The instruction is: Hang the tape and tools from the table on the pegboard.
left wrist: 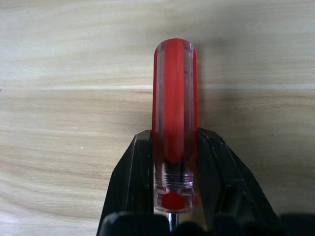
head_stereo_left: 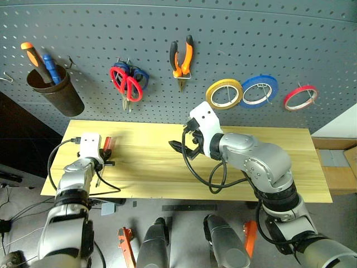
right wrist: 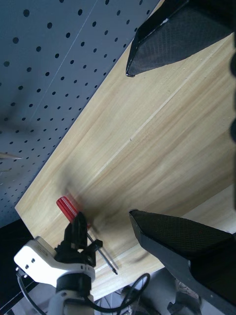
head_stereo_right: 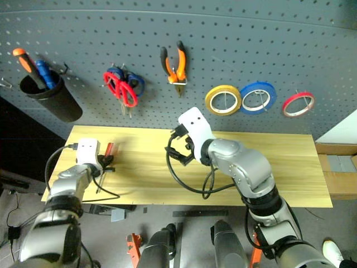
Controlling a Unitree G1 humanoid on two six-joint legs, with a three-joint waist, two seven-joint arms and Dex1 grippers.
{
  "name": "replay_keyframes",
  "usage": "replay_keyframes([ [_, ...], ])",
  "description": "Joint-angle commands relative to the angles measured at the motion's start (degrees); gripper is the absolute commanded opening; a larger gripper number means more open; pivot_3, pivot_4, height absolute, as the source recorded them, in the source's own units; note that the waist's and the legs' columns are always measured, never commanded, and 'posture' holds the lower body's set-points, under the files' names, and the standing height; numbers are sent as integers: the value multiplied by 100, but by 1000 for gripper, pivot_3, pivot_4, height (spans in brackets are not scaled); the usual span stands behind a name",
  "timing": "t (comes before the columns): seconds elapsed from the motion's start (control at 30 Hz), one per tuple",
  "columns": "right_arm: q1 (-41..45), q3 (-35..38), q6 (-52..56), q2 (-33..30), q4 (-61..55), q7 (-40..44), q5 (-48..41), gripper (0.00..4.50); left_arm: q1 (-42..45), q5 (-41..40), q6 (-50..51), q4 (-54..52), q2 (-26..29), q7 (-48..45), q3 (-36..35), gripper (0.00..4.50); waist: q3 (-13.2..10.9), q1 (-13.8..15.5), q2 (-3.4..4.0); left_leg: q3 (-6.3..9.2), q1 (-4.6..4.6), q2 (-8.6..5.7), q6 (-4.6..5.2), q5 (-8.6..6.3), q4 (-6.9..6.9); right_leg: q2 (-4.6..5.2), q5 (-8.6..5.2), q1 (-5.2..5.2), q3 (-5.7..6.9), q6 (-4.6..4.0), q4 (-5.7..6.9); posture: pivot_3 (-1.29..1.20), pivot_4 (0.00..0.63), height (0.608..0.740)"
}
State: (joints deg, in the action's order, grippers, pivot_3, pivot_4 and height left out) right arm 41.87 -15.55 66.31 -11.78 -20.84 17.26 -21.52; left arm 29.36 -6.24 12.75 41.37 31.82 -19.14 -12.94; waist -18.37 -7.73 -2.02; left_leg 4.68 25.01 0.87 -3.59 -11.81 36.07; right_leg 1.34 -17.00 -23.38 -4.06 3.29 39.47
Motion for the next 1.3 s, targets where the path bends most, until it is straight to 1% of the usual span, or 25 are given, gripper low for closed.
replay_keyframes([
  [0.03, 50, 54, -406, -342, -616, 485, -124, 4500, -559, -201, -380, -1565, -62, 183, -322, 846, 2, -1, -3, 1, 2, -3, 0, 0, 0, 4, 0, -1, 0, 0, -2, -195, 286, 740],
  [0.1, 33, 18, -682, -579, -789, 773, -125, 4500, -902, -372, -759, -2302, -212, 210, -521, 846, 4, -4, -5, 3, 3, -8, 0, 0, -1, 32, 0, -2, -2, 0, -5, -204, 277, 740],
  [0.17, -25, 47, -1204, -746, -942, 1070, -90, 4500, -1266, -519, -922, -3090, -321, 184, -650, 846, 7, -6, -8, 1, 3, -9, -1, 0, -1, 37, 1, -2, -1, 0, -8, -196, 270, 740],
  [0.27, -88, 200, -2029, -859, -1008, 1354, 12, 4500, -1717, -478, -928, -3922, -372, 293, -693, 846, 10, -12, -12, -7, 3, -9, -1, 0, -2, 36, 1, -2, 0, 1, -11, -170, 262, 740],
  [0.33, -57, 417, -2295, -890, -1058, 1654, -233, 4500, -1940, -465, -930, -4388, -400, 386, -757, 846, 12, -9, -14, -8, 2, -9, 0, 0, -2, 34, 1, -2, 0, 1, -8, -151, 254, 740],
  [0.4, 31, 588, -2331, -937, -1016, 1909, -480, 4500, -2059, -460, -922, -4731, -416, 474, -822, 846, 18, -5, -22, -7, 2, -9, 0, 0, 0, 25, 1, -2, 2, 1, -4, -134, 241, 740],
  [0.53, 192, 622, -2593, -1061, -778, 2269, -556, 4500, -1961, -484, -889, -5147, -389, 656, -930, 846, 51, 41, -43, -4, 2, -10, -2, 2, 4, 8, 1, 0, 5, 1, 2, -94, 209, 740],
  [0.6, 262, 624, -2738, -1090, -630, 2405, -539, 4500, -1628, -807, -549, -5347, -471, 897, -1136, 846, 83, 99, -44, -4, 2, -10, -4, 3, 3, 5, 1, 0, 6, 1, 3, -82, 199, 740],
  [0.7, 359, 599, -2969, -1123, -407, 2568, -452, 4500, -1106, -980, -406, -5506, -252, 843, -1196, 846, 128, 185, -61, 2, 2, -16, -15, 9, 5, 1, 1, 0, 15, 1, 8, -62, 181, 740],
  [0.77, 423, 588, -3137, -1110, -239, 2619, -369, 4500, -798, -1101, -408, -5506, -147, 769, -1221, 846, 155, 252, -77, 4, 2, -19, -17, 10, 4, -2, 1, 0, 19, 0, 7, -51, 170, 740],
  [0.87, 503, 563, -3319, -1082, -28, 2667, -290, 4500, -444, -1199, -431, -5391, -32, 731, -1257, 846, 203, 284, -76, 1, 2, -20, -22, 13, 3, 1, 2, 0, 17, 0, 4, -46, 163, 740],
  [0.97, 565, 555, -3443, -1057, 75, 2691, -227, 4500, 258, -1360, -427, -5155, 183, 733, -1399, 846, 219, 307, -82, 5, 3, -22, -44, 25, 3, -2, 2, 1, 24, 0, 4, -45, 156, 740],
  [1.03, 604, 553, -3504, -1027, 131, 2696, -185, 4500, 752, -1460, -436, -4740, 314, 732, -1505, 846, 225, 313, -88, 11, 2, -27, -58, 34, 3, -8, 4, 1, 31, -3, 10, -46, 153, 740],
  [1.13, 682, 544, -3588, -931, 228, 2638, -131, 4500, 1395, -1403, -805, -3849, 556, 497, -1482, 846, 263, 303, -82, 13, 1, -28, -66, 39, 2, -11, 4, 1, 34, -4, 16, -54, 150, 740],
  [1.23, 860, 445, -3701, -719, 426, 2506, 15, 4500, 1999, -1192, -1417, -2856, 682, 198, -1257, 846, 284, 290, -83, 9, -5, -28, -68, 40, 1, -12, 4, 1, 33, -4, 19, -68, 151, 740],
  [1.3, 937, 419, -3757, -599, 533, 2455, 101, 4500, 2220, -1076, -1747, -2413, 678, 93, -1159, 846, 295, 292, -86, 10, -5, -28, -71, 42, 2, -13, 4, 0, 35, -4, 23, -72, 149, 740],
])
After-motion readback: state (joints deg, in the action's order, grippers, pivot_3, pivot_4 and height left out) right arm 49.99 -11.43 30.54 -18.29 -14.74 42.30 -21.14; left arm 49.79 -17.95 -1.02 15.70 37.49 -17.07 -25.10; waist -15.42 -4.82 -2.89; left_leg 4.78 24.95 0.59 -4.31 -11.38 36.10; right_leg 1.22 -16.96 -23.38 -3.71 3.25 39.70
